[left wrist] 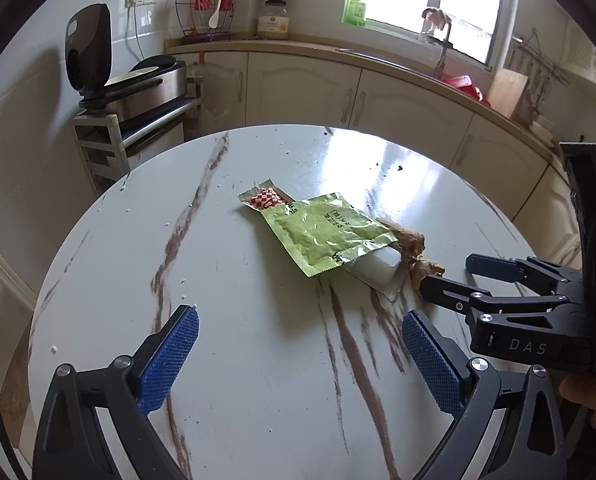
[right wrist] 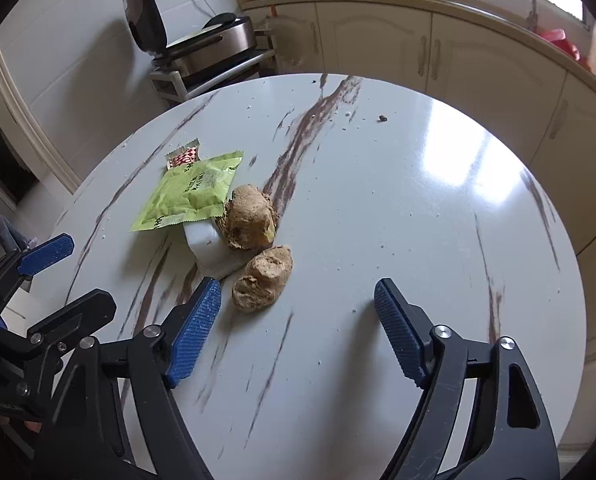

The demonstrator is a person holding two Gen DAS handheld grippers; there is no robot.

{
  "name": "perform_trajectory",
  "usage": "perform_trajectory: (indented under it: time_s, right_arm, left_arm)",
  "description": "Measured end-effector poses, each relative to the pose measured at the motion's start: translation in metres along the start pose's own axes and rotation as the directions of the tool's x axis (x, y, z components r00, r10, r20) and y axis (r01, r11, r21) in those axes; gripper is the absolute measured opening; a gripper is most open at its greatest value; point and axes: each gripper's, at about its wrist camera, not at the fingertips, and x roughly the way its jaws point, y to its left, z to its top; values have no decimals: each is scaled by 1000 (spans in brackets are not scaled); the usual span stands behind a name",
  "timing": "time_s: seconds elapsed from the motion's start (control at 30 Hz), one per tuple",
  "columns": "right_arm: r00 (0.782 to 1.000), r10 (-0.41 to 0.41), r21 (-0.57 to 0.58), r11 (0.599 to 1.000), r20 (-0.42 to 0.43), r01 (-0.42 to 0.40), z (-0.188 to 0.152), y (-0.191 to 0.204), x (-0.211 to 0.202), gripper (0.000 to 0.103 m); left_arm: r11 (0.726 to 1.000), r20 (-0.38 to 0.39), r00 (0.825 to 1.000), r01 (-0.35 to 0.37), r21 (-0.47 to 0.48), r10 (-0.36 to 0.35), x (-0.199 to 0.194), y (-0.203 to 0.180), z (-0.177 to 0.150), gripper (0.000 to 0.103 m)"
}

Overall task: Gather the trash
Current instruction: 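Grasp the white block with the left tool while the right tool grasps a brown lump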

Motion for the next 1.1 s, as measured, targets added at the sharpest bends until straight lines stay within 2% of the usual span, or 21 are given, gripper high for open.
perform_trajectory:
  time_s: [0.03,0.1,0.17,0.23,0.27,0.53,0.7,0.8,0.87,1.1]
  right_arm:
    - [1000,-8,-20,1000,1,8,1,2,1,65]
    - [1000,-17,-52,999,0,17,2,6,1,61]
    - [1000,-17,-93,996,6,17,2,12,1,52]
    - [1000,5,-139,990,13,-3,1,17,-1,31]
    - [1000,12,-147,989,15,-10,0,17,-2,28]
    - [999,16,-102,995,47,-11,-4,-17,-21,28]
    - [997,42,-70,997,60,-38,-7,-41,-38,28]
    - [995,82,-51,996,58,-79,-9,-51,-43,28]
    - [994,97,-41,995,57,-95,-11,-58,-46,28]
    - [990,126,-25,992,67,-125,-15,-68,-47,28]
  left_arm:
    - [1000,-2,1000,-4,-2,4,5,2,2,100]
    - [1000,-7,1000,-7,2,7,9,4,9,100]
    - [1000,-7,1000,-5,4,5,16,1,14,100]
    - [1000,-7,1000,-1,5,1,20,-3,18,100]
    - [1000,-7,1000,0,6,0,21,-5,20,100]
    - [1000,-24,1000,11,-23,-12,46,-22,36,100]
    - [1000,-54,999,-1,19,2,70,-45,47,97]
    - [999,-54,998,-39,21,40,82,-48,53,90]
    - [998,-61,996,-60,2,60,90,-46,59,76]
    - [999,-58,998,-36,-11,35,110,-53,68,76]
